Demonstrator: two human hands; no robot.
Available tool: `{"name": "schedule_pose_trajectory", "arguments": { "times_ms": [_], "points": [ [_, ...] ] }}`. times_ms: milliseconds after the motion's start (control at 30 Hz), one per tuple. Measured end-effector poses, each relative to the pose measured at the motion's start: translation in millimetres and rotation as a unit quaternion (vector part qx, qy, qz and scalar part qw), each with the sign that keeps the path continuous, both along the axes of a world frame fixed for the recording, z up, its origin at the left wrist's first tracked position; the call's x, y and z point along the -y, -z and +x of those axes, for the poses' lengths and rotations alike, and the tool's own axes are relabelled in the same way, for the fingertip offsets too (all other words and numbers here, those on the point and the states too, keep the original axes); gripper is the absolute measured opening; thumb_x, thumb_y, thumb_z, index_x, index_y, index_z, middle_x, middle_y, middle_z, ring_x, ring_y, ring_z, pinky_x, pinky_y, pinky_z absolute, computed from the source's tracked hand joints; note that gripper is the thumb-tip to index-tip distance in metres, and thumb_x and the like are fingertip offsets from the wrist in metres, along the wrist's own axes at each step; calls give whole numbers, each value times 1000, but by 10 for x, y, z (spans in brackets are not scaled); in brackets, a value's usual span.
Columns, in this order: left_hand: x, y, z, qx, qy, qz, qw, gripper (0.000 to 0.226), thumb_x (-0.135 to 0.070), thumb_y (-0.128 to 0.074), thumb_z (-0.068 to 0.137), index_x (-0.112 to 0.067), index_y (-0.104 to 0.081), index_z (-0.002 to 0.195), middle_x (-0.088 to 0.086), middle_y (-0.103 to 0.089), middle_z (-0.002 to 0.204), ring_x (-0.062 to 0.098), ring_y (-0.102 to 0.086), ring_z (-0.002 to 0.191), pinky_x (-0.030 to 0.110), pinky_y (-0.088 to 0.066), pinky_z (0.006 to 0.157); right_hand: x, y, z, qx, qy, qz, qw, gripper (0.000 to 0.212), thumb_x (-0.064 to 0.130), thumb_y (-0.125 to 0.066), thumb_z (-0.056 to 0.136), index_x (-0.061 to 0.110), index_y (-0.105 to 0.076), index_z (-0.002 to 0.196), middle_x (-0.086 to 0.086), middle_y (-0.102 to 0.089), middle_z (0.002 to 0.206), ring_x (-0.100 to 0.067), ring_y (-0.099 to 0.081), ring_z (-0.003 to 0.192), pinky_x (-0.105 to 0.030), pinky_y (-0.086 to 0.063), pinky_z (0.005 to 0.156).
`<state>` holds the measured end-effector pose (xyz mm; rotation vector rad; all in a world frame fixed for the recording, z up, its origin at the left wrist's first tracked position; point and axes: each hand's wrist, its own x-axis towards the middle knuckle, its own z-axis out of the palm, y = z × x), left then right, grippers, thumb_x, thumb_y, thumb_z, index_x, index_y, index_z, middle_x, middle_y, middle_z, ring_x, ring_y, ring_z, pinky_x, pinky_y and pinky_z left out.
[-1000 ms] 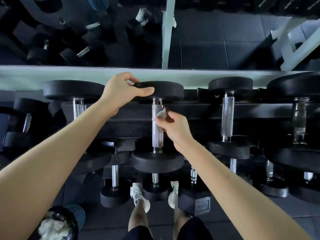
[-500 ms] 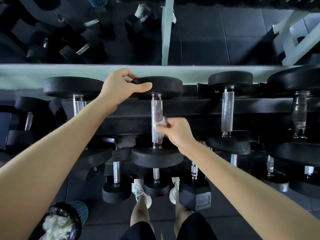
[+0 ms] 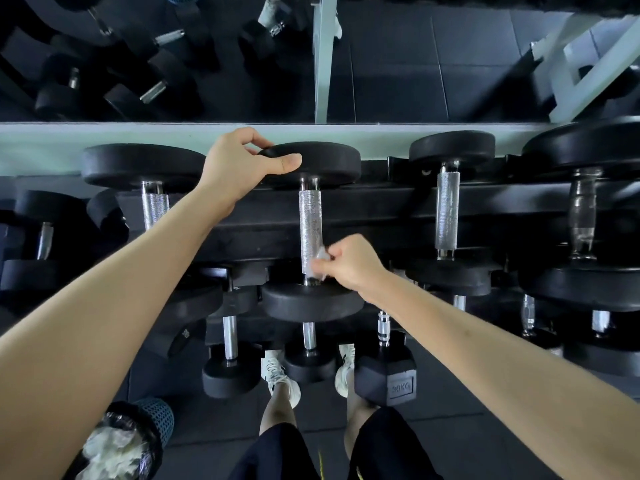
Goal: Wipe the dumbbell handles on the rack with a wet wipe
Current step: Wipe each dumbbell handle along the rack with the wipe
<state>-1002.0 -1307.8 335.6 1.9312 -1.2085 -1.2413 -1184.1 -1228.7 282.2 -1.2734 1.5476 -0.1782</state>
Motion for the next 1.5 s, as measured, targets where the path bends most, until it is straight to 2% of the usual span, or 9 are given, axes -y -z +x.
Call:
{"name": "schedule_pose_trajectory", "arguments": {
  "times_ms": [267, 433, 567, 700, 833, 1067, 1167, 1367, 1500],
  "points": [
    [7, -18, 28, -3, 17, 1, 1000, 52, -50, -84, 56, -23, -62, 95, 2, -64, 107, 18, -61, 100, 42, -51, 92, -108, -93, 19, -68, -62, -10, 996, 52, 12, -71, 80, 9, -34, 43, 1, -28, 46, -10, -25, 44, -24, -21, 47],
    [17, -30, 19, 5, 33, -1, 999, 55, -53, -83, 57, -22, -62, 96, 2, -63, 108, 19, -61, 98, 36, -51, 86, 12, -256, -107, -9, 71, -39, 997, 30, 12, -70, 81, -8, -59, 63, -4, -42, 54, -9, -33, 51, -23, -26, 51],
    [25, -45, -9, 16, 44, -8, 999, 54, -52, -82, 60, -19, -61, 97, -3, -62, 103, 18, -59, 93, 35, -50, 83, 332, -174, 184, 1, 128, -103, 986, 37, 12, -58, 91, 10, -46, 57, 2, -44, 60, -11, -39, 63, -25, -31, 58],
    [19, -24, 22, 11, 41, -11, 999, 54, -55, -82, 57, -21, -60, 93, -4, -62, 98, 19, -59, 94, 38, -51, 87, -25, -91, 224, -98, 10, -173, 980, 20, 13, -48, 97, 1, -65, 97, 0, -51, 71, -12, -47, 64, -20, -30, 53],
    [20, -31, 3, 18, 53, -24, 998, 54, -51, -81, 63, -16, -60, 99, -3, -61, 98, 15, -58, 83, 28, -47, 71, 199, -191, 321, -88, 69, -198, 974, 20, 10, -49, 95, 6, -63, 82, -12, -61, 80, -25, -62, 81, -35, -48, 70],
    [25, -43, 31, 24, 59, -24, 998, 54, -52, -81, 62, -16, -60, 98, -5, -59, 91, 16, -57, 83, 37, -54, 82, -187, -267, 226, -169, -85, -221, 957, 38, 8, -43, 96, 11, -53, 133, -22, -64, 110, -40, -58, 102, -40, -43, 87],
    [7, -80, 10, 30, 68, -37, 997, 52, -50, -80, 65, -14, -58, 97, -4, -58, 95, 12, -54, 78, 27, -48, 68, 5, -327, 161, -221, -149, -304, 914, 46, 3, -38, 96, 17, -46, 139, -15, -54, 134, -37, -47, 124, -33, -32, 105],
    [1, -107, 6, 35, 80, -41, 995, 50, -51, -78, 67, -15, -54, 93, -8, -52, 78, 7, -46, 63, 24, -38, 57, 245, -147, 33, -297, -515, -445, 670, 44, -13, -45, 76, 4, -63, 112, -17, -62, 120, -35, -52, 122, -48, -35, 109],
    [-1, -110, 8, 43, 89, -45, 994, 51, -52, -78, 67, -16, -55, 94, -9, -52, 79, 9, -48, 66, 26, -43, 64, 123, -191, -116, -227, -567, -398, 685, 55, -22, -57, 69, 10, -67, 113, -10, -61, 125, -24, -51, 127, -45, -30, 110]
  ]
}}
